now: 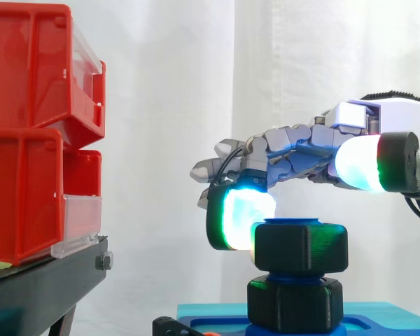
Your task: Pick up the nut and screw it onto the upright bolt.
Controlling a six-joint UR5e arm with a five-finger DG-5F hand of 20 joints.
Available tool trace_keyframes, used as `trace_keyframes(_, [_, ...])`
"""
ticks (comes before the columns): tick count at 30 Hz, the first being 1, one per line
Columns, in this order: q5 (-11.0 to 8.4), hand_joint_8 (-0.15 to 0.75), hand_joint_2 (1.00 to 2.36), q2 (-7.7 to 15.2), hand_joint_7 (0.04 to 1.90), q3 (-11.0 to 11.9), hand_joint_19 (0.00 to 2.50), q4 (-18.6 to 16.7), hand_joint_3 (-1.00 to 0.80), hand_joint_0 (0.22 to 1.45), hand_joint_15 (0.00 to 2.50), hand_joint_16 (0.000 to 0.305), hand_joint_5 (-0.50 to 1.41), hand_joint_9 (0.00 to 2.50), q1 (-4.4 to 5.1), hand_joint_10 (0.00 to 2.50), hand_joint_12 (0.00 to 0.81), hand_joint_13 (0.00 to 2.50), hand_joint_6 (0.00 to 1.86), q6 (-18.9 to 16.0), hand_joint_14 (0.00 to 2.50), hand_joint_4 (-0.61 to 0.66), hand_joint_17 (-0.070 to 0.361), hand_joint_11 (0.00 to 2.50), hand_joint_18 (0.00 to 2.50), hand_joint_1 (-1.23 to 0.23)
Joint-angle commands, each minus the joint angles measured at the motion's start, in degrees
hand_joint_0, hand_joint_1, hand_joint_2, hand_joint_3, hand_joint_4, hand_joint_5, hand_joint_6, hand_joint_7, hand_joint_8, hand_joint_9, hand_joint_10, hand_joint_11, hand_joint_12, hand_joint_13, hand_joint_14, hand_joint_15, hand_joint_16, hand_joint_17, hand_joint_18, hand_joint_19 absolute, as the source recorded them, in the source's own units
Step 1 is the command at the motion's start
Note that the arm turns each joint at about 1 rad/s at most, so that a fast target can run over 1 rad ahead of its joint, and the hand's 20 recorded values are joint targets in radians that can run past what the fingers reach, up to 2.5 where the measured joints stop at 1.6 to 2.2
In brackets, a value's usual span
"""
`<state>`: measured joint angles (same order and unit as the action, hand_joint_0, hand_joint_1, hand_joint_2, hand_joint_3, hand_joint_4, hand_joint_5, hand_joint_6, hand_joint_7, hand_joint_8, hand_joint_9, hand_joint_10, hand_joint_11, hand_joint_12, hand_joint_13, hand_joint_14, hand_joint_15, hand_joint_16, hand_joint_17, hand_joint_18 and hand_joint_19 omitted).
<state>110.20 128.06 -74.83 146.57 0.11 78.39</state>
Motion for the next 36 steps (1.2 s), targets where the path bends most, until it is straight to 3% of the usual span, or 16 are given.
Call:
trace_keyframes(1, [0.19, 0.259, 1.0, -0.01, 1.29, 0.03, 0.0, -0.06, -0.5, 0.48, 0.0, 0.03, -0.09, 0.46, -0.73, 0.0, 0.271, 0.15, 0.5, 0.01, 0.0, 0.23, 0.069, 0.0, 0.0, -0.2])
trace_keyframes(6, [0.81, 0.265, 1.0, -0.01, 1.39, 0.03, 0.0, -0.06, -0.5, 0.48, 0.0, 0.029, -0.06, 0.52, -1.08, 0.0, 0.263, 0.19, 0.5, 0.01, 0.0, 0.24, 0.064, 0.0, 0.0, -0.22])
trace_keyframes(13, [0.98, 0.273, 1.0, -0.01, 1.29, 0.03, 0.0, -0.5, -0.5, 0.49, 0.0, 0.027, -0.04, 0.59, -1.69, 0.0, 0.255, 0.24, 0.56, 0.19, 0.0, 0.23, 0.06, 0.0, 0.0, -0.23])
trace_keyframes(18, [0.98, 0.273, 1.0, -0.01, 1.38, 0.03, 0.0, -1.11, -0.5, 0.49, 0.0, 0.026, -0.04, 0.6, -1.69, 0.0, 0.255, 0.24, 0.5, 0.19, 0.0, 0.23, 0.059, 0.0, 0.0, -0.22])
trace_keyframes(19, [1.07, 0.271, 1.0, -0.01, 1.24, 0.03, 0.0, -1.11, -0.5, 0.49, 0.0, 0.026, -0.07, 0.59, -1.78, 0.0, 0.257, 0.25, 0.5, 0.19, 0.0, 0.24, 0.059, 0.0, 0.0, -0.22])
trace_keyframes(24, [1.42, 0.257, 1.0, -0.01, 1.02, 0.03, 0.0, -2.08, -0.5, 0.48, 0.0, 0.028, -0.11, 0.56, -1.69, 0.0, 0.267, 0.24, 0.5, 0.19, 0.0, 0.27, 0.062, 0.0, 0.0, -0.21])
trace_keyframes(27, [1.86, 0.233, 1.0, -0.01, 0.78, -0.06, 0.0, -3.04, -0.5, 0.47, 0.0, 0.031, -0.15, 0.48, -1.69, 0.0, 0.28, 0.19, 0.5, 0.19, 0.0, 0.22, 0.07, 0.0, 0.0, -0.2])
trace_keyframes(32, [2.13, 0.213, 1.0, -0.01, 0.67, -0.06, 0.0, -3.4, -0.5, 0.46, 0.0, 0.036, -0.17, 0.4, -1.16, 0.0, 0.294, 0.11, 0.5, 0.1, 0.0, 0.19, 0.081, 0.0, 0.0, -0.19])
trace_keyframes(36, [1.86, 0.207, 1.0, -0.01, 0.64, 0.03, 0.0, -3.48, -0.5, 0.46, 0.0, 0.037, -0.18, 0.35, -0.2, 0.0, 0.3, 0.07, 0.5, 0.19, 0.0, 0.18, 0.083, 0.0, 0.0, -0.18])
